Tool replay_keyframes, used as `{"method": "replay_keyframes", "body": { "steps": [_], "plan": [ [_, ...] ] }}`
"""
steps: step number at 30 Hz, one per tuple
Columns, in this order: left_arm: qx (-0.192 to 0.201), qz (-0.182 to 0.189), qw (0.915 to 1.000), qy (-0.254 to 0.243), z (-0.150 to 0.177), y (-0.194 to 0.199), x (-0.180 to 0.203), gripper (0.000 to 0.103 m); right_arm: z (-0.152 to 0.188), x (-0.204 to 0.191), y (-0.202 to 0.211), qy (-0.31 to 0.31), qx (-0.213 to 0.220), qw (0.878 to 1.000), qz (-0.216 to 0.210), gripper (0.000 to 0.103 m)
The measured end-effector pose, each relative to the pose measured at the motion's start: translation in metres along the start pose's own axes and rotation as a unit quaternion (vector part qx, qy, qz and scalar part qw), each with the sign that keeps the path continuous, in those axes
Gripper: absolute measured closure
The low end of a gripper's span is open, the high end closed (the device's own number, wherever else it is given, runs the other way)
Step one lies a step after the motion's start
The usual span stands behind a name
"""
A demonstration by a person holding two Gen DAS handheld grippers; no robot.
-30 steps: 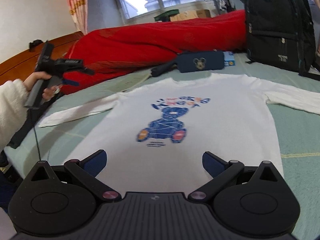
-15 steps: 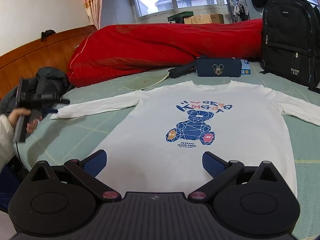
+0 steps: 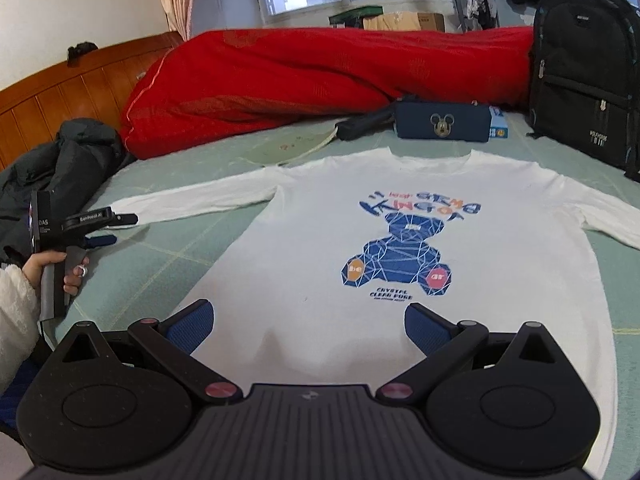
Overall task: Fold clothes
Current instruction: 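Grasp the sleeve cuff with the left gripper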
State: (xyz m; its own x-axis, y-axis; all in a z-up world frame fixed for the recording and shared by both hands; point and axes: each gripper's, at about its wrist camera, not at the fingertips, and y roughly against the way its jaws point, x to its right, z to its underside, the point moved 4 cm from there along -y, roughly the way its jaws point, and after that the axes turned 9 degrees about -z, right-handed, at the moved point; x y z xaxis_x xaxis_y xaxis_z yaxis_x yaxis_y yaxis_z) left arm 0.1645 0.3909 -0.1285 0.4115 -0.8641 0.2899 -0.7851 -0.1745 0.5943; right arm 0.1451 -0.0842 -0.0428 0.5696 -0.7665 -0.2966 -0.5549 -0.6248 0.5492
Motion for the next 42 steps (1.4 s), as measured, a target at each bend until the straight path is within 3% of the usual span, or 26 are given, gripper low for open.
{"method": "replay_keyframes", "body": {
  "steps": [9, 23, 27, 32, 36, 42],
  "plan": [
    [-0.002, 0.013, 0.9997, 0.022, -0.011, -0.014, -0.007, 0.001, 0.0, -0.001, -0.016, -0.004, -0.013, 1.0, -0.006, 0.0],
    [0.032, -0.032, 0.9955, 0.083, -0.043, -0.039, -0.022, 0.001, -0.001, 0.002, -0.013, -0.006, -0.009, 1.0, 0.0, 0.0],
    [0.044, -0.025, 0.9904, 0.128, -0.045, -0.04, -0.028, 0.001, -0.001, 0.001, -0.014, -0.001, -0.01, 1.0, -0.001, 0.0],
    [0.043, -0.02, 0.9917, 0.12, -0.043, -0.042, -0.026, 0.001, 0.0, 0.004, -0.015, -0.011, -0.011, 1.0, 0.0, 0.0],
    [0.041, -0.021, 0.9866, 0.156, -0.053, -0.048, -0.03, 0.001, 0.001, 0.006, -0.016, -0.017, -0.013, 1.0, -0.002, 0.0],
    [0.04, -0.01, 0.9876, 0.152, -0.065, -0.042, -0.016, 0.001, 0.003, 0.008, -0.014, -0.02, -0.018, 1.0, -0.006, 0.0]
  ]
}}
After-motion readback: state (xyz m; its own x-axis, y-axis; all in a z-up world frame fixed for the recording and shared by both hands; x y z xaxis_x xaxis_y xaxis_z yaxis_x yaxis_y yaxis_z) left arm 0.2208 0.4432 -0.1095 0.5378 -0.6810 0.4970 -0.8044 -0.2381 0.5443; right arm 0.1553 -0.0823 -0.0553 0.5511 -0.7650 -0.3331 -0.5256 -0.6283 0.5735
